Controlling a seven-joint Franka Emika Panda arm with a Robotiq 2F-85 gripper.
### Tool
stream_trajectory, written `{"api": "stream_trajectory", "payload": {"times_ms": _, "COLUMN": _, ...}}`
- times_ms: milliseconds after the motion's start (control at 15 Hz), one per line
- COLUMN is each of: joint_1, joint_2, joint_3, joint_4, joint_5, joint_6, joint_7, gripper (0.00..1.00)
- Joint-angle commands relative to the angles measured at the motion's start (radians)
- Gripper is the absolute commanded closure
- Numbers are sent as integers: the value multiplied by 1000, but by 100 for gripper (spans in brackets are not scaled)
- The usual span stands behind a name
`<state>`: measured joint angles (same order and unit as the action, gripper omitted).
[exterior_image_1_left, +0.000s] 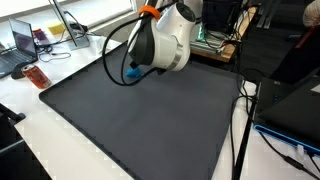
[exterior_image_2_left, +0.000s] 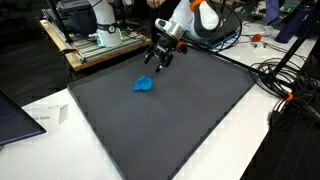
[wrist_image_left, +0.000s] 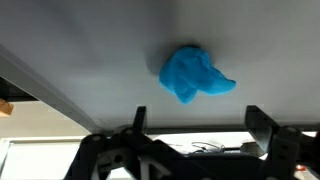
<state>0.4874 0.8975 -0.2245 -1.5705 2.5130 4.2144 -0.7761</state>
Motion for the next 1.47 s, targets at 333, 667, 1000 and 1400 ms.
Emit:
{"api": "stream_trajectory", "payload": {"times_ms": 333, "joint_1": -76, "joint_2": -44, "joint_3": 73, "joint_4": 17, "joint_5": 0, "joint_6": 33, "joint_7": -68, "gripper": 0}}
{"api": "stream_trajectory", "payload": {"times_ms": 667, "joint_1": -276, "joint_2": -162, "joint_3": 255, "joint_4": -27, "joint_5": -3, "joint_6": 18, "joint_7": -200, "gripper": 0}}
{"api": "stream_trajectory", "payload": {"times_ms": 1000, "joint_1": -553, "joint_2": -204, "joint_3": 520, "joint_4": -55, "joint_5": -4, "joint_6": 15, "joint_7": -262, "gripper": 0}}
{"api": "stream_trajectory", "payload": {"times_ms": 1400, "joint_1": -831, "joint_2": -191, "joint_3": 810, "joint_4": -75, "joint_5": -4, "joint_6": 16, "joint_7": -260, "gripper": 0}}
